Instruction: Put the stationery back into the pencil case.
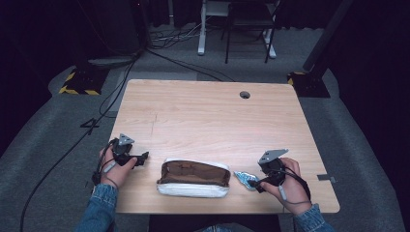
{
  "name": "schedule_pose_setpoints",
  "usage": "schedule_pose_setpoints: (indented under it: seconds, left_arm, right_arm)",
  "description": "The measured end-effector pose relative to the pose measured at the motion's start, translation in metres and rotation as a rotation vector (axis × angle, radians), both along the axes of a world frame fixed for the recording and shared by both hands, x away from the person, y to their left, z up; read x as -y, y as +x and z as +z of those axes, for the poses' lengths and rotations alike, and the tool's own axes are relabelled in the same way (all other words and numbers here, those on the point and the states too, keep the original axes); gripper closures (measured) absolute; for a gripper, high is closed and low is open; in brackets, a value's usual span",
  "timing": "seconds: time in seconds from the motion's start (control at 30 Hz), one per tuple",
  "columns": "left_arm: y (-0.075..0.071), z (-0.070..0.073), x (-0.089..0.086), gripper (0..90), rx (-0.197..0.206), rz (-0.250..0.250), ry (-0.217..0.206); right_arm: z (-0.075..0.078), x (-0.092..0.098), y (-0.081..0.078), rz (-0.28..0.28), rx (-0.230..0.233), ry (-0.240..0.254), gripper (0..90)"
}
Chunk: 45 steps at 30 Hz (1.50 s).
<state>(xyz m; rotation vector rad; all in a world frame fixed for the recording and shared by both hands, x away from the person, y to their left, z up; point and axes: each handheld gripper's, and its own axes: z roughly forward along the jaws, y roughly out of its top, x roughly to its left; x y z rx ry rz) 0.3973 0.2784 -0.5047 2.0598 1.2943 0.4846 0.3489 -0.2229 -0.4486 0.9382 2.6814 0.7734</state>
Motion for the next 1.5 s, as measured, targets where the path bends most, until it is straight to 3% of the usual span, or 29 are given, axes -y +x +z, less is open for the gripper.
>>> schedule_pose_setpoints:
  seconds: [0.43,0.83,1.03,1.5]
  left_arm:
    - [0.0,0.0,0.0,15.0,0.002,0.004,-0.001]
    - [0.0,0.0,0.001,15.0,0.003,0.004,0.001]
    - [0.0,0.0,0.001,15.0,0.003,0.004,0.001]
    - [0.0,0.0,0.001,15.0,0.003,0.004,0.001]
  right_arm:
    - [-0.016,-0.009,0.002,0.045,-0.048,-0.044,18.9]
    - [-0.028,-0.015,0.004,0.087,-0.067,-0.078,30.5]
    - [-0.026,-0.016,0.004,0.085,-0.072,-0.079,38.6]
    - [-0.024,-0.018,0.002,0.044,-0.088,-0.096,39.7]
